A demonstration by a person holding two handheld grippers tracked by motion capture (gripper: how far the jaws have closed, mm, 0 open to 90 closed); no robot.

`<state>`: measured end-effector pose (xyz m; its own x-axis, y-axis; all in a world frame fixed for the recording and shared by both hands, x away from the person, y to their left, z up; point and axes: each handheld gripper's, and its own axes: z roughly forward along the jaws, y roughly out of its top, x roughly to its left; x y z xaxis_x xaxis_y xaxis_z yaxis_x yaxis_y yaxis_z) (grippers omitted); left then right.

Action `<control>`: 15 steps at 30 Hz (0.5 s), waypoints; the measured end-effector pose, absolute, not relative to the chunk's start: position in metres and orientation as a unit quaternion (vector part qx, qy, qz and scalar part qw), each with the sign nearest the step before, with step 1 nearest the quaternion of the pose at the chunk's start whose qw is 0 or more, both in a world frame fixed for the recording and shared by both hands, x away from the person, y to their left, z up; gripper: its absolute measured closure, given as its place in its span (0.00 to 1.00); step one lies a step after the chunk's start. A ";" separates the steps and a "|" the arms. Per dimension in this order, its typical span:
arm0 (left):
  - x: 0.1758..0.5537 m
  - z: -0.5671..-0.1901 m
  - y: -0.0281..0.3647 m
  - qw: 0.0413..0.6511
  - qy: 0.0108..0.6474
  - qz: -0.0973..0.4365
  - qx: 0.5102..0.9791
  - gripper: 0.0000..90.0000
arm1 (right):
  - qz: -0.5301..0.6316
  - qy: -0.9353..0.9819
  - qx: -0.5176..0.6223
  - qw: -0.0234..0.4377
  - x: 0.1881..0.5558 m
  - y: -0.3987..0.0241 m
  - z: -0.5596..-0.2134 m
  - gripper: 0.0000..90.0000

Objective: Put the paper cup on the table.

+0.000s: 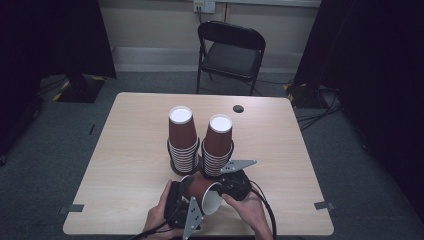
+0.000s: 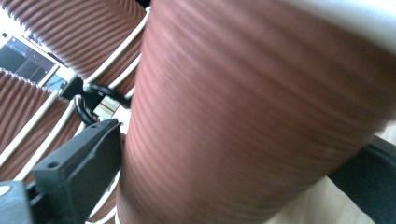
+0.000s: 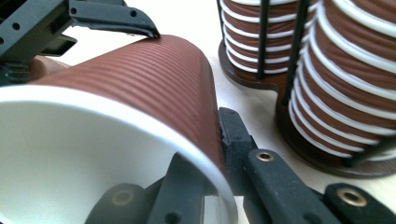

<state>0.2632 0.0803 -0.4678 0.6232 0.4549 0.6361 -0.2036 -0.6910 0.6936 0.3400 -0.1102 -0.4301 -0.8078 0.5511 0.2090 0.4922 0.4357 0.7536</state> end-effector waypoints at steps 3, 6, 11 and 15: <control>0.262 -0.466 0.079 0.393 0.077 0.425 0.812 0.03 | 0.435 0.846 0.307 0.035 0.341 -0.108 -0.429 0.97; 0.262 -0.465 0.076 0.399 0.077 0.426 0.808 0.03 | 0.438 0.845 0.305 0.031 0.342 -0.106 -0.429 0.97; 0.260 -0.463 0.071 0.408 0.070 0.425 0.805 0.03 | 0.435 0.848 0.302 0.026 0.342 -0.099 -0.430 0.98; 0.258 -0.461 0.066 0.410 0.067 0.434 0.800 0.03 | 0.433 0.851 0.298 0.021 0.342 -0.095 -0.431 0.98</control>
